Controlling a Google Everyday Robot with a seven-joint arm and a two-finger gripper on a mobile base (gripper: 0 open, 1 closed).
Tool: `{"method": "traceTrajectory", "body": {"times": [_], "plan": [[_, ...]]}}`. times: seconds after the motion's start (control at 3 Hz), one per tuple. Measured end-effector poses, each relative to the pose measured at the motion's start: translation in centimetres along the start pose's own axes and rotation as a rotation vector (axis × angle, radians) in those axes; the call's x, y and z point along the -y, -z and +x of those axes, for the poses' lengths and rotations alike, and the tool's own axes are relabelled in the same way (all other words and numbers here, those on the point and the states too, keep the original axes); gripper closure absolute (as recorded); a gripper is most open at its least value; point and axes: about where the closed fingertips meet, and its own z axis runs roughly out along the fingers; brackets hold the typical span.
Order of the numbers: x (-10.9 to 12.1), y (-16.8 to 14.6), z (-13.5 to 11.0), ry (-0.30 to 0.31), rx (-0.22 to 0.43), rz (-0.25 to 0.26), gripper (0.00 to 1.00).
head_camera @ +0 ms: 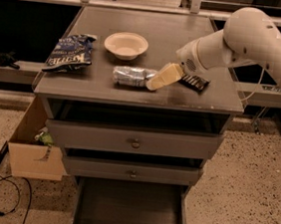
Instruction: Place redbull can into bottom drawer
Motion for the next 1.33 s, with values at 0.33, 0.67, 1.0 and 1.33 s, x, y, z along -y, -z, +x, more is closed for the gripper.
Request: {"method": "traceTrajectory", "body": {"times": [0.33,0.67,1.0,1.33], "plan": [[-0.6,-1.3,0.0,-0.008,-0.002,-0.023,0.00],[-0.8,-2.2,-0.4,-0.012,0.000,-0.036,0.00],[-0.9,-2.7,-0.5,-0.018,-0.001,-0.044,0.00],[-1.0,-2.7,-0.5,-0.018,-0.001,-0.044,0.23]]}}
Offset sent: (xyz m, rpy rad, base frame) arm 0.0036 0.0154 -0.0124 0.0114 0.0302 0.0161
